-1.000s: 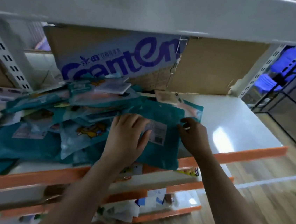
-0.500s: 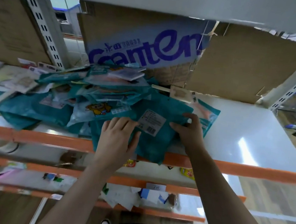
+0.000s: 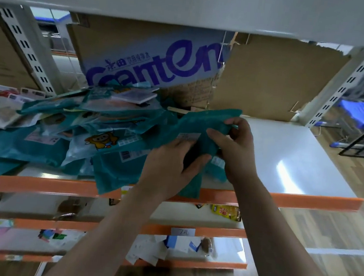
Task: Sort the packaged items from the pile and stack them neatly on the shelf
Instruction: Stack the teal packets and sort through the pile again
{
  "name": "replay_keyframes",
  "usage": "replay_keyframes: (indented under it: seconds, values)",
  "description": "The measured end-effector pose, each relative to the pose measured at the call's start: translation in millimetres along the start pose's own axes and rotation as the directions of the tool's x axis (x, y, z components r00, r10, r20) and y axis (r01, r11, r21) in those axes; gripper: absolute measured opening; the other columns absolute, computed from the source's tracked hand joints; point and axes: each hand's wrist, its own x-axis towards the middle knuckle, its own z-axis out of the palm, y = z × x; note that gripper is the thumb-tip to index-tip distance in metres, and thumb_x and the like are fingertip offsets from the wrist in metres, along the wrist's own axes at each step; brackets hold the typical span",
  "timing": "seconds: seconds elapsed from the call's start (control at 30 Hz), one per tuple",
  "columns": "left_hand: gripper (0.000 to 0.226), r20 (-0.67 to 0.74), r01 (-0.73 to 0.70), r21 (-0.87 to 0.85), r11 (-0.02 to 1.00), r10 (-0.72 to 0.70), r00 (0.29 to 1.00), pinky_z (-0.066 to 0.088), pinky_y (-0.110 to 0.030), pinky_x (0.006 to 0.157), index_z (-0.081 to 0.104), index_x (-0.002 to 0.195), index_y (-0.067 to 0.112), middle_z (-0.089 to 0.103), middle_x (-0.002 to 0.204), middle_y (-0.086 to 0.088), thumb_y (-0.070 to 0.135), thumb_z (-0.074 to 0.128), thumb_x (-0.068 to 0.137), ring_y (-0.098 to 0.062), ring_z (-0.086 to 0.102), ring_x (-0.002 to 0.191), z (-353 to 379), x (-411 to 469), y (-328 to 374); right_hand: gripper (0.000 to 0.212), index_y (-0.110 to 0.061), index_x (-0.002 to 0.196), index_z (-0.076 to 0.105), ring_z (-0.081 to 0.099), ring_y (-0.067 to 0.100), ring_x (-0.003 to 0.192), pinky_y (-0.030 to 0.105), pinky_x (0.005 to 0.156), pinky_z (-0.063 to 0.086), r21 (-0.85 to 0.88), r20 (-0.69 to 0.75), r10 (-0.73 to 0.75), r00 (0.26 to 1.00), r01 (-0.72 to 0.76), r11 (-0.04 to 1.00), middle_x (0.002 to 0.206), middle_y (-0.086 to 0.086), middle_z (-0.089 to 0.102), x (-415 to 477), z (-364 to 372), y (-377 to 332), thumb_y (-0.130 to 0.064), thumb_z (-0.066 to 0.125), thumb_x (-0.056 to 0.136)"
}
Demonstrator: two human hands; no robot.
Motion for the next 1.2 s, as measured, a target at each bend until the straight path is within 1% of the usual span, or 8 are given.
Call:
replay_keyframes:
  seconds: [0.1, 0.23, 0.37, 0.57, 0.77, 0.87, 0.97, 1.2]
  values:
    - [0.060, -0.044, 0.031, -0.072, 0.997, -0.034, 0.998, 0.050, -0.028, 0.072, 0.066, 0.108, 0.025, 0.069, 0.095, 0.010, 0.075, 0.051, 0.078, -0.008, 0.062, 0.085, -2.4, 8.4, 5.0, 0.031, -0.014, 0.103, 0.050, 0.067, 0.027, 0.092, 0.033, 0.067, 0.056, -0.019, 0.039, 0.005, 0.999, -0.004, 1.000, 0.111, 0.016, 0.062, -3.8, -0.6, -6.3, -0.008, 0.072, 0.083]
    - [0.029, -0.045, -0.024, -0.047, 0.999, 0.022, 0.999, 0.034, -0.019, 0.051, 0.067, 0.084, 0.020, 0.056, 0.064, 0.010, 0.049, 0.064, 0.086, -0.006, 0.053, 0.057, -4.0, 10.6, 1.7, 0.025, -0.016, 0.105, 0.053, 0.066, 0.034, 0.098, 0.035, 0.070, 0.058, -0.076, 0.092, 0.013, 0.996, -0.006, 0.997, 0.111, 0.018, 0.061, -6.8, 5.2, -9.1, -0.011, 0.069, 0.087]
    - [0.036, -0.158, -0.065, -0.033, 0.997, 0.059, 0.986, 0.026, -0.022, 0.046, 0.047, 0.063, 0.015, 0.037, 0.051, 0.012, 0.029, 0.062, 0.091, -0.007, 0.039, 0.045, -14.1, 15.6, -6.4, 0.024, -0.013, 0.118, 0.053, 0.070, 0.027, 0.090, 0.031, 0.072, 0.057, 0.023, 0.212, -0.012, 0.977, 0.007, 1.000, 0.113, 0.023, 0.061, -7.5, 10.0, -15.5, -0.011, 0.059, 0.095]
    - [0.028, -0.364, -0.027, -0.215, 0.976, -0.055, 0.930, 0.030, -0.014, 0.047, 0.045, 0.075, 0.015, 0.040, 0.054, 0.009, 0.026, 0.051, 0.100, -0.010, 0.042, 0.046, -27.7, 13.1, -24.4, 0.021, -0.009, 0.115, 0.056, 0.070, 0.026, 0.090, 0.031, 0.074, 0.057, -0.108, 0.095, -0.166, 0.981, 0.176, 0.978, 0.100, 0.017, 0.069, 6.0, 1.4, -12.2, -0.009, 0.060, 0.094]
    - [0.016, -0.068, 0.296, -0.735, 0.609, -0.501, 0.863, 0.032, -0.033, 0.067, 0.049, 0.082, 0.015, 0.046, 0.071, 0.001, 0.017, 0.055, 0.097, -0.015, 0.041, 0.068, -9.4, 6.2, -42.2, 0.007, -0.017, 0.092, 0.066, 0.069, 0.025, 0.085, 0.036, 0.072, 0.058, -0.401, -0.088, -0.053, 0.995, 0.014, 0.916, 0.091, 0.005, 0.071, 27.1, -33.7, 19.2, -0.018, 0.059, 0.094]
    - [0.015, 0.009, 0.354, -0.825, 0.440, -0.616, 0.788, 0.033, -0.033, 0.068, 0.051, 0.085, 0.011, 0.047, 0.075, -0.004, 0.010, 0.050, 0.100, -0.016, 0.044, 0.070, 0.5, -4.4, -52.7, 0.016, -0.012, 0.107, 0.065, 0.064, 0.020, 0.088, 0.025, 0.061, 0.053, -0.733, -0.116, 0.044, 0.992, -0.116, 0.670, 0.110, 0.008, 0.069, 34.9, -54.9, 41.8, -0.021, 0.058, 0.095]
    - [0.011, 0.077, 0.344, -0.886, 0.310, -0.634, 0.769, 0.041, -0.042, 0.078, 0.058, 0.095, 0.013, 0.055, 0.092, -0.011, 0.018, 0.050, 0.100, -0.026, 0.051, 0.084, 5.3, -17.2, -64.8, 0.031, -0.007, 0.122, 0.059, 0.056, 0.016, 0.087, 0.014, 0.051, 0.038, -0.830, -0.184, 0.058, 0.981, -0.187, 0.526, 0.119, 0.009, 0.064, 36.2, -65.4, 54.6, -0.023, 0.058, 0.096]
    - [0.014, 0.105, 0.364, -0.901, 0.235, -0.697, 0.710, 0.040, -0.039, 0.074, 0.052, 0.091, 0.012, 0.052, 0.092, -0.007, 0.017, 0.047, 0.103, -0.024, 0.046, 0.082, 8.2, -26.4, -68.1, 0.053, -0.013, 0.133, 0.044, 0.066, 0.024, 0.099, 0.036, 0.074, 0.060, -0.424, -0.328, 0.220, 0.919, -0.351, 0.834, 0.123, 0.012, 0.061, 49.3, -58.6, 59.6, -0.018, 0.071, 0.088]
